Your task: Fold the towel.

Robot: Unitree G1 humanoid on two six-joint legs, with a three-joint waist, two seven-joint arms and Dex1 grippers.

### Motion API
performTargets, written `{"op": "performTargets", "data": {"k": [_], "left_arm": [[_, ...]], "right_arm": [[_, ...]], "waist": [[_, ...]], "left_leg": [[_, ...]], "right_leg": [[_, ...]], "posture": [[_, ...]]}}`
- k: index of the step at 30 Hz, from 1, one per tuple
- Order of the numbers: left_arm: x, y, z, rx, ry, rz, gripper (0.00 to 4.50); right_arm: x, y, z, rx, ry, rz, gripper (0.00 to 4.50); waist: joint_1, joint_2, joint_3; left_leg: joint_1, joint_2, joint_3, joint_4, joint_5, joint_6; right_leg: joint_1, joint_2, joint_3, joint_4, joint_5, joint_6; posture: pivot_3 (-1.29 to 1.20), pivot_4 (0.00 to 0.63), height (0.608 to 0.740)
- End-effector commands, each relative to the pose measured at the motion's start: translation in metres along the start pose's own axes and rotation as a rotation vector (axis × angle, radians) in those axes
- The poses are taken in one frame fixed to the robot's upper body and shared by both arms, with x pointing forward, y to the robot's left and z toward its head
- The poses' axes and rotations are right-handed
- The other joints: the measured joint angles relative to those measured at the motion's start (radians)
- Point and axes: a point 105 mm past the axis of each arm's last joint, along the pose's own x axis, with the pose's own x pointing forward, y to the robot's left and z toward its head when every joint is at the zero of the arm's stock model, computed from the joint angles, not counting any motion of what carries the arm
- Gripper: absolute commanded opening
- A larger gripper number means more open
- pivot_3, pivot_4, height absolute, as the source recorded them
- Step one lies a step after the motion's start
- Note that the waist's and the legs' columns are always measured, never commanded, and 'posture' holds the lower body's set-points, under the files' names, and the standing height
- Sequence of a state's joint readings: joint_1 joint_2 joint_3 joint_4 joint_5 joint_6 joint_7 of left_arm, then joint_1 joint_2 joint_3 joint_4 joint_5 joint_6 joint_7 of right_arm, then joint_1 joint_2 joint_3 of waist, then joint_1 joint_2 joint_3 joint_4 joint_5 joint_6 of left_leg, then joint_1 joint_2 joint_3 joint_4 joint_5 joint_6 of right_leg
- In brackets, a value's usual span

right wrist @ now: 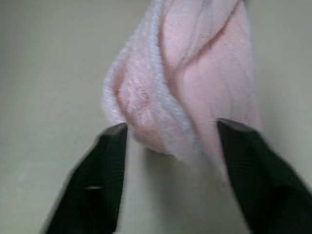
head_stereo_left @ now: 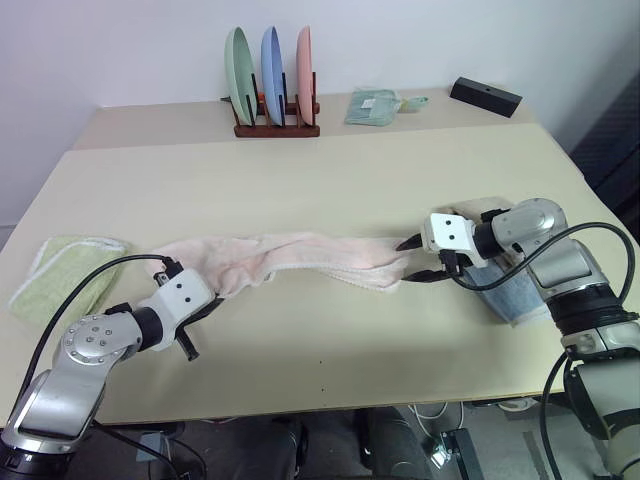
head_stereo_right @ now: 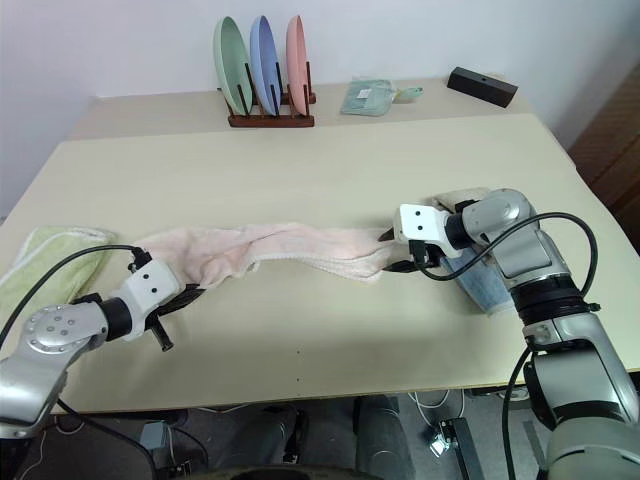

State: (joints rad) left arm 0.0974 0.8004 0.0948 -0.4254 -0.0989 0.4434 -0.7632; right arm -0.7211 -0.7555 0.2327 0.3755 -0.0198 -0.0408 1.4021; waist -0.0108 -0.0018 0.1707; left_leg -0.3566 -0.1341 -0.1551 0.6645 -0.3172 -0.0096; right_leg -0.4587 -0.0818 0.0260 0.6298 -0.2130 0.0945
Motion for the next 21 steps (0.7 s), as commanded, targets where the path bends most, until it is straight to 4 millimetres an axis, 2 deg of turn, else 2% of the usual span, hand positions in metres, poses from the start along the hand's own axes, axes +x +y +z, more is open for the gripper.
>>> {"op": "performTargets", "data": {"k": [1, 5, 6, 8, 11, 12, 17, 21], "left_arm": [[-0.004, 0.004, -0.002, 0.022, -0.011, 0.019, 0.0], [-0.003, 0.002, -0.004, 0.024, -0.014, 0.018, 0.0], [-0.002, 0.001, -0.005, 0.023, -0.016, 0.018, 0.0], [-0.003, 0.001, -0.005, 0.022, -0.017, 0.02, 0.0], [-0.003, 0.001, -0.005, 0.022, -0.016, 0.023, 0.0], [-0.003, 0.001, -0.005, 0.022, -0.015, 0.024, 0.0], [-0.007, 0.007, -0.011, 0.015, -0.01, 0.041, 0.0], [-0.008, 0.036, 0.015, -0.043, -0.151, 0.14, 0.0]], "right_arm": [[0.002, -0.007, 0.005, -0.047, 0.001, -0.021, 2.79], [0.007, -0.009, 0.001, -0.048, 0.009, -0.024, 2.79], [0.008, -0.009, 0.0, -0.05, 0.011, -0.023, 2.57], [0.008, -0.01, -0.001, -0.058, 0.014, -0.032, 1.97], [0.007, -0.013, 0.0, -0.066, 0.007, -0.047, 0.46], [0.006, -0.015, 0.001, -0.067, 0.002, -0.052, 0.08], [-0.007, -0.024, 0.011, -0.102, -0.014, -0.103, 0.08], [-0.02, -0.058, 0.03, -0.156, -0.052, -0.288, 0.08]], "waist": [[0.001, 0.0, 0.0], [0.001, 0.0, 0.0], [0.001, 0.0, 0.0], [0.001, 0.0, 0.0], [0.0, 0.0, 0.0], [0.0, 0.0, 0.0], [0.0, 0.0, 0.0], [0.0, 0.0, 0.0]], "left_leg": [[0.0, 0.0, 0.0, 0.0, 0.0, 0.0], [0.0, 0.0, 0.0, 0.0, 0.0, 0.0], [0.0, 0.0, 0.0, 0.0, 0.0, 0.0], [0.0, 0.0, 0.0, 0.0, 0.0, 0.0], [0.0, 0.0, 0.0, 0.0, 0.0, 0.0], [0.0, 0.0, 0.0, 0.0, 0.0, 0.0], [0.0, 0.0, 0.0, 0.0, 0.0, 0.0], [0.0, 0.0, 0.0, 0.0, 0.0, 0.0]], "right_leg": [[0.0, 0.0, 0.0, 0.0, 0.0, 0.0], [0.0, 0.0, 0.0, 0.0, 0.0, 0.0], [0.0, 0.0, 0.0, 0.0, 0.0, 0.0], [0.0, 0.0, 0.0, 0.0, 0.0, 0.0], [0.0, 0.0, 0.0, 0.0, 0.0, 0.0], [0.0, 0.0, 0.0, 0.0, 0.0, 0.0], [0.0, 0.0, 0.0, 0.0, 0.0, 0.0], [-0.001, 0.0, 0.0, 0.0, 0.0, 0.0]], "posture": [[0.0, 0.15, 0.737], [0.0, 0.15, 0.737], [0.0, 0.15, 0.737], [0.0, 0.15, 0.737], [0.0, 0.15, 0.737], [0.0, 0.15, 0.737], [0.0, 0.15, 0.737], [0.0, 0.15, 0.737]]}}
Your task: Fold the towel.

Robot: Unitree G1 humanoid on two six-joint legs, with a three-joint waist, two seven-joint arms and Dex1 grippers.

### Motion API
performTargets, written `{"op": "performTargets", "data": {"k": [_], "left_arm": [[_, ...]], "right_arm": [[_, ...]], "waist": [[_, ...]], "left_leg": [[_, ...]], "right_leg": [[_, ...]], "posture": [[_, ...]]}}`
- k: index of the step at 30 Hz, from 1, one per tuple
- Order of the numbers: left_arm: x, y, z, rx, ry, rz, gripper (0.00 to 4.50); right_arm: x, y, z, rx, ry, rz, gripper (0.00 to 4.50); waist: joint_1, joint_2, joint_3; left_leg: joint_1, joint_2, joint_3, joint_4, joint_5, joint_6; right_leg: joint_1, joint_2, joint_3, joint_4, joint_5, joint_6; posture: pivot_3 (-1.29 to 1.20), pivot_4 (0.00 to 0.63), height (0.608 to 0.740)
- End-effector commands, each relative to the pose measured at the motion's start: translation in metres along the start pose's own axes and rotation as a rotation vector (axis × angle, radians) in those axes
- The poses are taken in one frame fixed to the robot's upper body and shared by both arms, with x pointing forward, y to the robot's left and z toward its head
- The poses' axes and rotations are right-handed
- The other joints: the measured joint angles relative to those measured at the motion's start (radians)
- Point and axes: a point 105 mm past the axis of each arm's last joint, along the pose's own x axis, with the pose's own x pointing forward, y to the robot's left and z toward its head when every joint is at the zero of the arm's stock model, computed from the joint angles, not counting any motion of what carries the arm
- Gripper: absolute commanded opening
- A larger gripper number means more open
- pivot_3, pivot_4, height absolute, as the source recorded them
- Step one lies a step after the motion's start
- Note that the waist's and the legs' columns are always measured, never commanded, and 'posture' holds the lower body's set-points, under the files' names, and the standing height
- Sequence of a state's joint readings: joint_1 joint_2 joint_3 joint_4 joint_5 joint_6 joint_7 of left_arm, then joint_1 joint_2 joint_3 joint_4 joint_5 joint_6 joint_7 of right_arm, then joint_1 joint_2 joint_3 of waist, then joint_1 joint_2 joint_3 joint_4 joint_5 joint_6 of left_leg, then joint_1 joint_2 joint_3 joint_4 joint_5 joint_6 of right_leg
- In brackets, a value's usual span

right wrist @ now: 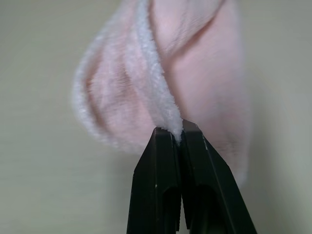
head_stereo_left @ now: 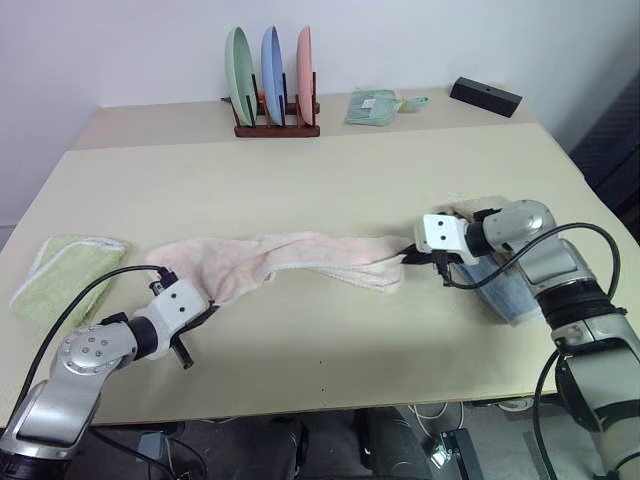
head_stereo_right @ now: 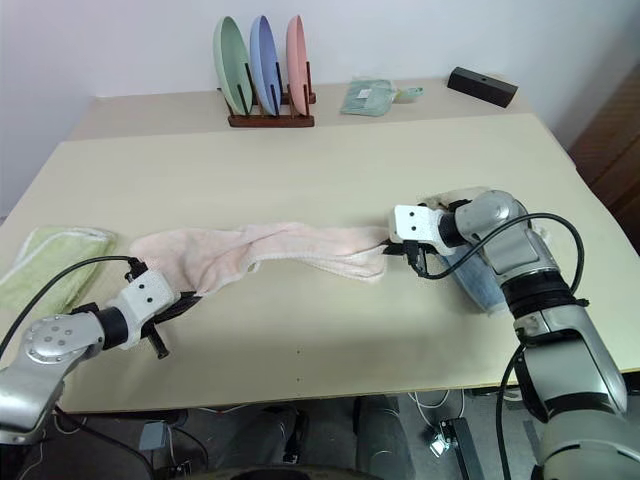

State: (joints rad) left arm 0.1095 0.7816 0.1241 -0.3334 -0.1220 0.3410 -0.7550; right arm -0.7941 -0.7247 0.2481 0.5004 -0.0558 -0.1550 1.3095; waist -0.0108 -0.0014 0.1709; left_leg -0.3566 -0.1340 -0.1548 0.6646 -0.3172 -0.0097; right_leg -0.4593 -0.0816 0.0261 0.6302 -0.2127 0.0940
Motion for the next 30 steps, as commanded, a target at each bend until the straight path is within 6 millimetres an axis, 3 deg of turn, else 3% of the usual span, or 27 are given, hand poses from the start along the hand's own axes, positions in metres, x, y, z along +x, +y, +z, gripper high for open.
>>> {"op": "performTargets", "data": {"k": [1, 5, 8, 12, 16, 21, 23, 25, 27, 30], "left_arm": [[-0.005, 0.047, 0.037, -0.026, -0.172, 0.171, 0.0], [-0.021, 0.146, 0.08, 0.018, -0.314, 0.566, 0.0], [-0.056, 0.213, 0.123, 0.041, -0.457, 0.855, 0.0], [-0.084, 0.24, 0.157, 0.04, -0.591, 0.935, 0.0], [-0.081, 0.227, 0.155, 0.055, -0.593, 0.796, 0.0], [-0.06, 0.181, 0.112, 0.06, -0.461, 0.555, 0.0], [-0.049, 0.141, 0.08, 0.023, -0.363, 0.401, 0.0], [-0.045, 0.109, 0.056, -0.011, -0.28, 0.285, 0.0], [-0.047, 0.082, 0.039, -0.041, -0.217, 0.192, 0.0], [-0.059, 0.024, 0.011, -0.132, -0.087, -0.035, 0.0]], "right_arm": [[-0.023, -0.056, 0.03, -0.115, -0.044, -0.275, 0.08], [-0.056, -0.126, 0.055, -0.196, -0.012, -0.653, 0.08], [-0.091, -0.165, 0.087, -0.261, -0.04, -0.904, 0.08], [-0.115, -0.177, 0.117, -0.321, -0.121, -1.011, 0.08], [-0.112, -0.163, 0.125, -0.349, -0.208, -0.903, 0.08], [-0.081, -0.126, 0.1, -0.308, -0.215, -0.661, 0.08], [-0.057, -0.085, 0.071, -0.237, -0.17, -0.445, 0.08], [-0.044, -0.046, 0.051, -0.162, -0.13, -0.265, 0.08], [-0.043, -0.014, 0.039, -0.109, -0.085, -0.129, 0.08], [-0.049, 0.041, 0.024, 0.046, -0.028, 0.081, 0.08]], "waist": [[0.0, 0.0, 0.0], [0.003, -0.003, 0.001], [-0.002, -0.004, 0.001], [-0.013, -0.004, 0.0], [-0.036, -0.004, 0.0], [-0.052, -0.004, 0.0], [-0.055, -0.004, 0.0], [-0.051, -0.004, 0.0], [-0.044, -0.003, 0.0], [-0.031, -0.002, 0.001]], "left_leg": [[0.0, 0.0, 0.0, 0.0, 0.0, 0.0], [-0.001, 0.001, -0.001, 0.002, 0.002, -0.004], [-0.003, 0.001, 0.0, 0.001, 0.002, -0.004], [-0.007, 0.002, 0.007, -0.001, 0.001, -0.001], [-0.008, 0.002, 0.013, 0.0, -0.002, 0.004], [-0.008, 0.003, 0.016, 0.002, -0.002, 0.004], [-0.009, 0.004, 0.016, 0.002, -0.002, 0.004], [-0.009, 0.005, 0.017, 0.002, -0.003, 0.005], [-0.015, 0.005, 0.017, 0.004, -0.003, 0.005], [-0.016, 0.005, 0.019, 0.005, -0.003, 0.005]], "right_leg": [[0.0, 0.0, 0.0, 0.0, 0.0, 0.0], [-0.001, 0.002, -0.002, 0.0, 0.004, -0.002], [-0.003, 0.001, -0.002, 0.0, 0.004, -0.002], [-0.009, -0.001, -0.004, 0.0, 0.005, -0.001], [-0.01, -0.003, -0.005, -0.001, 0.006, 0.001], [-0.011, -0.003, -0.005, 0.0, 0.006, 0.002], [-0.012, -0.003, -0.004, 0.0, 0.007, 0.002], [-0.012, -0.002, -0.003, 0.001, 0.007, 0.002], [-0.018, -0.002, -0.003, 0.001, 0.007, 0.001], [-0.02, -0.002, -0.002, 0.001, 0.007, 0.0]], "posture": [[0.0, 0.15, 0.737], [0.0, 0.15, 0.737], [0.0, 0.15, 0.737], [0.0, 0.15, 0.737], [0.0, 0.15, 0.737], [0.0, 0.15, 0.737], [0.0, 0.15, 0.737], [0.0, 0.15, 0.737], [0.0, 0.15, 0.737], [0.0, 0.15, 0.737]]}}
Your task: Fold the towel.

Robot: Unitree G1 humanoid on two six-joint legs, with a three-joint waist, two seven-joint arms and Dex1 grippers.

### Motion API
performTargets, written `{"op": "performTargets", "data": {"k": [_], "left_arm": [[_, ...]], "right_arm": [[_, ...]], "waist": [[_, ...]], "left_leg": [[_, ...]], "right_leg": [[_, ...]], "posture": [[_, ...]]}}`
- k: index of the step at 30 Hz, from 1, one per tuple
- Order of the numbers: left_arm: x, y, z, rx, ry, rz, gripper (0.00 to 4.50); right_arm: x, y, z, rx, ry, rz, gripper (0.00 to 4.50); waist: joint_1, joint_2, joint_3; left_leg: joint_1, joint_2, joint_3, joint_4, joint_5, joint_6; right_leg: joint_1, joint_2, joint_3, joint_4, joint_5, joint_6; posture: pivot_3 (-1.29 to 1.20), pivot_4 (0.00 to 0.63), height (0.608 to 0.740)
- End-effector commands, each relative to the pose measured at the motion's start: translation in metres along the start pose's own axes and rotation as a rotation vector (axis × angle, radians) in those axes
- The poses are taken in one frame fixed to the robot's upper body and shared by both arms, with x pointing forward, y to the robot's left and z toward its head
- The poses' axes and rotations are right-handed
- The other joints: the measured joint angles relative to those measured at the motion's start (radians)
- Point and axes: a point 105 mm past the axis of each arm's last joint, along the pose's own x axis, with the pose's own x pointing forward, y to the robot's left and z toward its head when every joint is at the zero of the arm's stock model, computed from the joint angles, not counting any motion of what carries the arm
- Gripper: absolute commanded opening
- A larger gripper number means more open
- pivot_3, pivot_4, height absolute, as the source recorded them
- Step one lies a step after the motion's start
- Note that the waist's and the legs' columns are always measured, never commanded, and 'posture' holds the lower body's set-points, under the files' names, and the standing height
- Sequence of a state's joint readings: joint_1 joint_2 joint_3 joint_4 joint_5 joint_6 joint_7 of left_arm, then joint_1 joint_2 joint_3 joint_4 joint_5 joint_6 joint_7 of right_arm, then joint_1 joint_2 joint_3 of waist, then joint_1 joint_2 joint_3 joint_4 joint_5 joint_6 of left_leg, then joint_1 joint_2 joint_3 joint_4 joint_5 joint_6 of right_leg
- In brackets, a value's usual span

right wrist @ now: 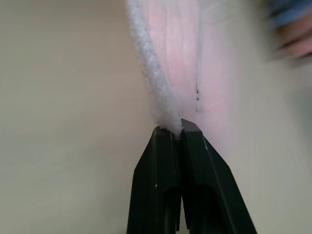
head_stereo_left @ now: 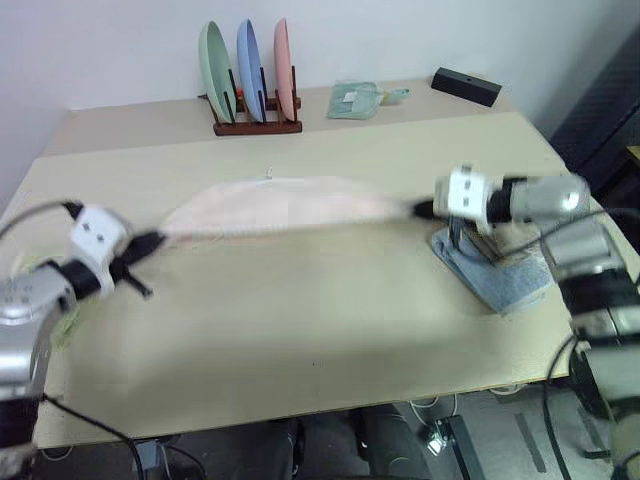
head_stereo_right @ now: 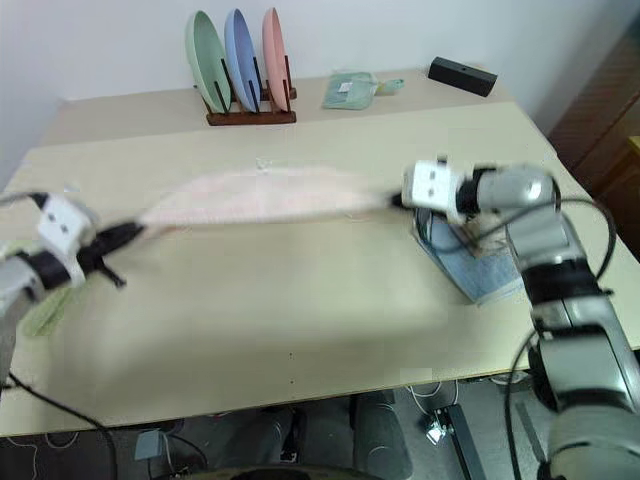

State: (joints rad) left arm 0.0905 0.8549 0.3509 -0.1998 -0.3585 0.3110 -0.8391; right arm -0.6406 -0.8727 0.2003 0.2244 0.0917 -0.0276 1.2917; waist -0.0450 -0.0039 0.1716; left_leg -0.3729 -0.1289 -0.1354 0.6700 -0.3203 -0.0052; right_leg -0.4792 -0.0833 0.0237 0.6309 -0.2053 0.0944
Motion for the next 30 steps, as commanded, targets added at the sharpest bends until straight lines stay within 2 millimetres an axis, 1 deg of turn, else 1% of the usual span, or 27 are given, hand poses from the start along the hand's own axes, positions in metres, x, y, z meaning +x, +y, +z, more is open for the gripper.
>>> {"op": "performTargets", "data": {"k": [1, 2, 4, 5, 7, 10, 13, 17, 20, 22, 25, 28, 30], "left_arm": [[-0.028, -0.039, 0.001, -0.027, 0.065, -0.176, 0.0], [-0.034, -0.048, -0.002, -0.048, 0.086, -0.209, 0.0], [-0.042, -0.058, -0.007, -0.079, 0.127, -0.238, 0.0], [-0.045, -0.063, -0.01, -0.097, 0.146, -0.256, 0.0], [-0.048, -0.071, -0.011, -0.111, 0.163, -0.278, 0.0], [-0.046, -0.07, -0.008, -0.115, 0.152, -0.274, 0.0], [-0.037, -0.057, -0.003, -0.097, 0.118, -0.22, 0.0], [-0.018, -0.028, 0.001, -0.048, 0.076, -0.112, 0.0], [-0.002, -0.011, 0.002, -0.028, 0.057, -0.065, 0.0], [0.01, -0.001, 0.001, -0.013, 0.049, -0.037, 0.0], [0.024, 0.01, 0.0, 0.006, 0.049, -0.014, 0.0], [0.036, 0.018, -0.003, 0.009, 0.05, 0.0, 0.0], [0.043, 0.021, -0.006, 0.004, 0.05, 0.006, 0.0]], "right_arm": [[-0.024, 0.038, 0.015, 0.057, 0.01, 0.169, 0.08], [-0.028, 0.048, 0.015, 0.088, 0.015, 0.201, 0.08], [-0.035, 0.058, 0.014, 0.141, 0.028, 0.226, 0.08], [-0.039, 0.062, 0.012, 0.161, 0.04, 0.231, 0.08], [-0.043, 0.067, 0.011, 0.183, 0.047, 0.232, 0.08], [-0.043, 0.066, 0.012, 0.185, 0.042, 0.21, 0.08], [-0.039, 0.053, 0.012, 0.168, 0.025, 0.148, 0.08], [-0.028, 0.024, 0.012, 0.139, -0.002, 0.036, 0.08], [-0.016, 0.006, 0.002, 0.112, 0.022, -0.011, 0.08], [-0.007, -0.006, -0.004, 0.095, 0.032, -0.046, 0.08], [0.004, -0.022, -0.009, 0.104, 0.026, -0.088, 0.08], [0.013, -0.029, -0.016, 0.09, 0.043, -0.091, 0.08], [0.02, -0.034, -0.018, 0.095, 0.035, -0.103, 0.08]], "waist": [[0.008, 0.0, 0.0], [0.012, 0.0, 0.0], [0.029, 0.0, 0.0], [0.034, 0.0, 0.001], [0.039, 0.002, 0.001], [0.043, 0.001, 0.002], [0.051, 0.001, 0.002], [0.055, 0.001, 0.002], [0.055, 0.001, 0.001], [0.055, 0.001, 0.001], [0.054, 0.001, 0.001], [0.053, 0.001, 0.001], [0.052, 0.001, 0.001]], "left_leg": [[0.001, 0.0, 0.0, 0.0, 0.0, 0.0], [0.002, 0.0, 0.0, -0.001, -0.001, 0.001], [0.005, 0.001, 0.001, 0.0, -0.002, 0.003], [0.01, 0.002, 0.002, 0.001, -0.004, 0.006], [0.021, 0.005, 0.002, 0.0, -0.005, 0.007], [0.032, 0.01, 0.003, -0.002, -0.006, 0.009], [0.033, 0.01, 0.004, -0.003, -0.006, 0.009], [0.033, 0.01, 0.005, -0.003, -0.006, 0.008], [0.033, 0.01, 0.005, -0.004, -0.006, 0.008], [0.033, 0.01, 0.006, -0.004, -0.003, 0.002], [0.03, 0.01, 0.006, -0.004, -0.003, 0.002], [0.029, 0.01, 0.006, -0.004, -0.003, 0.001], [0.029, 0.01, 0.006, -0.004, -0.003, 0.001]], "right_leg": [[0.001, 0.0, 0.001, -0.001, 0.0, 0.0], [0.003, 0.0, 0.001, -0.001, 0.0, 0.0], [0.006, 0.0, 0.0, -0.002, 0.001, -0.001], [0.011, 0.001, 0.0, -0.003, 0.001, -0.002], [0.025, 0.002, -0.002, -0.008, 0.001, -0.003], [0.042, 0.002, -0.008, -0.016, -0.001, -0.004], [0.043, 0.002, -0.008, -0.017, 0.001, -0.002], [0.041, 0.002, -0.008, -0.017, 0.001, -0.002], [0.04, 0.002, -0.008, -0.017, 0.001, -0.002], [0.039, 0.002, -0.008, -0.016, 0.002, -0.002], [0.036, 0.002, -0.008, -0.016, 0.002, -0.002], [0.035, 0.002, -0.008, -0.016, 0.002, -0.002], [0.034, 0.003, -0.008, -0.016, 0.002, -0.002]], "posture": [[0.0, 0.15, 0.737], [0.0, 0.15, 0.737], [0.0, 0.15, 0.737], [0.0, 0.15, 0.737], [0.0, 0.15, 0.737], [0.0, 0.15, 0.737], [0.0, 0.15, 0.737], [0.0, 0.15, 0.737], [0.0, 0.15, 0.737], [0.0, 0.15, 0.737], [0.0, 0.15, 0.737], [0.0, 0.15, 0.737], [0.0, 0.15, 0.737]]}}
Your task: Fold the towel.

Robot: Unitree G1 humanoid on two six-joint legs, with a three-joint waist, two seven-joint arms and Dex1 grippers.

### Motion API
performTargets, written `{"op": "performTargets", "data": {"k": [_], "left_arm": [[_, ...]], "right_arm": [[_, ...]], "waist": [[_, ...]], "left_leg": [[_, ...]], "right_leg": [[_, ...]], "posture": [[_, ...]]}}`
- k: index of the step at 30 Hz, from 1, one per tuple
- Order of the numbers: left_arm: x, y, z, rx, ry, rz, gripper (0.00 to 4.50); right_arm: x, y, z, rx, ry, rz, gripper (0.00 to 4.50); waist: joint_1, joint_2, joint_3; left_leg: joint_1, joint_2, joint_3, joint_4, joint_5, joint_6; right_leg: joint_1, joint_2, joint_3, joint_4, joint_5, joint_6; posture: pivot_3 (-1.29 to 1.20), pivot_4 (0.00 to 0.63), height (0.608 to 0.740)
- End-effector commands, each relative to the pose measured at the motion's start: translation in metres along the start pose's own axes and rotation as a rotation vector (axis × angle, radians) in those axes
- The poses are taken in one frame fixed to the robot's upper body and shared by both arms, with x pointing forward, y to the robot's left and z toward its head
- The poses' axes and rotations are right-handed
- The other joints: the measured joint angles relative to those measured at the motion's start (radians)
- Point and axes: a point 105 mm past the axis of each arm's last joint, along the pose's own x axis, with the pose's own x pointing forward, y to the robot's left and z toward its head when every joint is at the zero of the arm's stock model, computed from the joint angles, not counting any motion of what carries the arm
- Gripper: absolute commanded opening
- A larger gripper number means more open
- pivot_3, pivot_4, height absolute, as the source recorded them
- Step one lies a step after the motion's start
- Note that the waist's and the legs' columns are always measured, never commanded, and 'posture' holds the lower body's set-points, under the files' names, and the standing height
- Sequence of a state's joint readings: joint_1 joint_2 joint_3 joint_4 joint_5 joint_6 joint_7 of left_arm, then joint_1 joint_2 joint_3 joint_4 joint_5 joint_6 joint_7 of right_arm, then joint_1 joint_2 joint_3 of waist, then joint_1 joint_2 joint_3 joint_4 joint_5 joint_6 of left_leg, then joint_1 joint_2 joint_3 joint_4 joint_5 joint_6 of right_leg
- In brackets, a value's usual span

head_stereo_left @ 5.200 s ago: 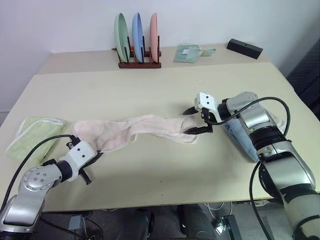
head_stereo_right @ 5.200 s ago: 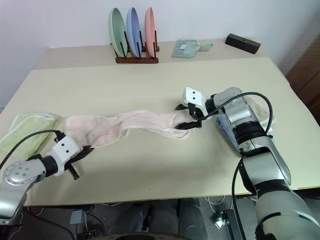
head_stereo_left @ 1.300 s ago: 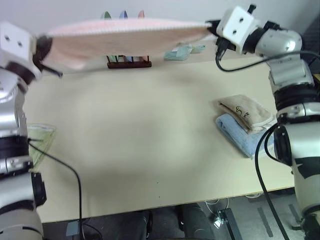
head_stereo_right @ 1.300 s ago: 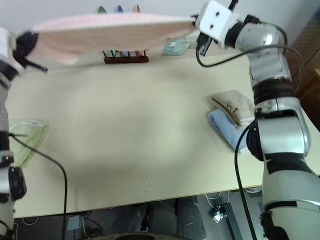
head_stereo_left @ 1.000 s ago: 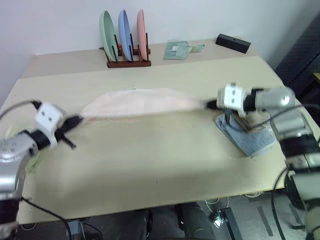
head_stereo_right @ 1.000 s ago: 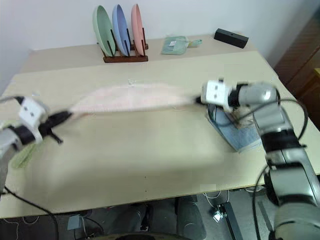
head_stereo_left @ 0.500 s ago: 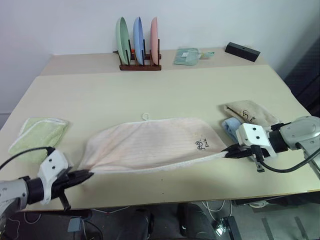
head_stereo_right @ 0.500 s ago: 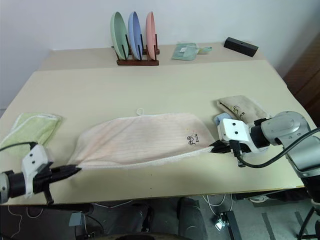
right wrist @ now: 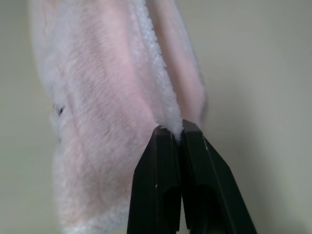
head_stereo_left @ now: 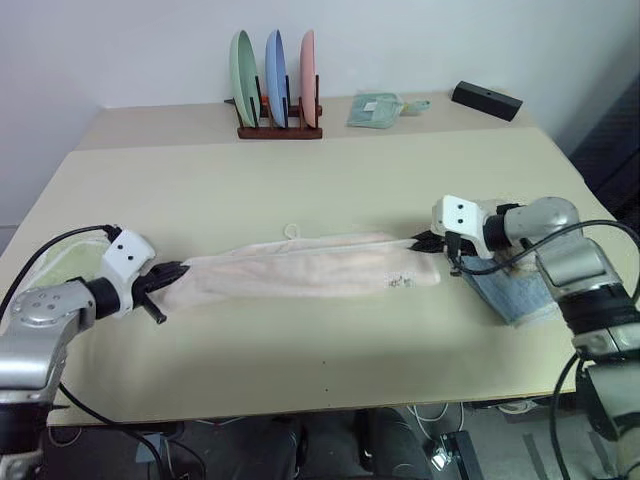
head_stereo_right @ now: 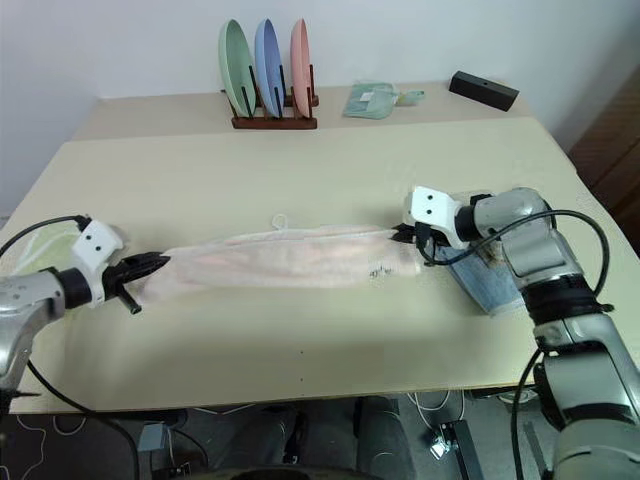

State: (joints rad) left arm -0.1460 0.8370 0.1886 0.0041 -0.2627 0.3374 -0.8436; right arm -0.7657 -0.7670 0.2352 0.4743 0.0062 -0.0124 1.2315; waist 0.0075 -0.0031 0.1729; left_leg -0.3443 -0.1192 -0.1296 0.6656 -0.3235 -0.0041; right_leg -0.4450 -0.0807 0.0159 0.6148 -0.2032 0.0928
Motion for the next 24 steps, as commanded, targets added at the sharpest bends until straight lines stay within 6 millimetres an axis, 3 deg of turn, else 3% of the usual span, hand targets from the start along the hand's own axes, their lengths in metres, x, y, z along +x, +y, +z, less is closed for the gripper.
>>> {"op": "performTargets", "data": {"k": [1, 12, 15, 22, 24], "left_arm": [[0.008, 0.009, -0.001, 0.019, -0.004, 0.027, 0.0], [0.016, 0.011, -0.009, -0.017, -0.008, 0.045, 0.0], [0.013, 0.022, -0.007, -0.067, -0.033, 0.113, 0.9], [0.008, 0.049, 0.008, -0.104, -0.132, 0.321, 4.42], [0.005, 0.051, 0.012, -0.113, -0.166, 0.363, 4.42]], "right_arm": [[0.005, -0.014, 0.004, -0.031, -0.012, -0.045, 0.08], [0.016, -0.023, -0.005, -0.037, -0.001, -0.1, 0.08], [0.014, -0.033, 0.0, 0.0, -0.028, -0.156, 0.89], [-0.005, -0.04, 0.006, -0.081, -0.019, -0.242, 4.44], [-0.018, -0.04, 0.012, -0.065, -0.045, -0.269, 4.44]], "waist": [[-0.003, 0.0, 0.0], [-0.021, 0.0, 0.0], [-0.021, 0.0, 0.0], [-0.019, 0.0, 0.0], [-0.017, 0.0, -0.001]], "left_leg": [[0.0, 0.0, 0.0, 0.0, 0.0, 0.0], [-0.001, 0.0, 0.0, 0.0, 0.0, 0.0], [-0.001, 0.0, 0.0, 0.0, 0.0, 0.0], [-0.004, 0.0, -0.001, 0.001, 0.0, 0.0], [-0.01, -0.001, -0.001, 0.002, 0.0, 0.0]], "right_leg": [[0.0, 0.0, 0.0, 0.0, 0.0, 0.0], [-0.002, 0.0, 0.0, 0.001, 0.0, 0.001], [-0.002, 0.0, 0.0, 0.001, 0.0, 0.001], [-0.004, 0.0, 0.0, 0.001, 0.001, 0.001], [-0.01, 0.0, 0.0, 0.002, 0.001, 0.002]], "posture": [[0.0, 0.15, 0.737], [0.0, 0.15, 0.737], [0.0, 0.15, 0.737], [0.0, 0.15, 0.737], [0.0, 0.15, 0.737]]}}
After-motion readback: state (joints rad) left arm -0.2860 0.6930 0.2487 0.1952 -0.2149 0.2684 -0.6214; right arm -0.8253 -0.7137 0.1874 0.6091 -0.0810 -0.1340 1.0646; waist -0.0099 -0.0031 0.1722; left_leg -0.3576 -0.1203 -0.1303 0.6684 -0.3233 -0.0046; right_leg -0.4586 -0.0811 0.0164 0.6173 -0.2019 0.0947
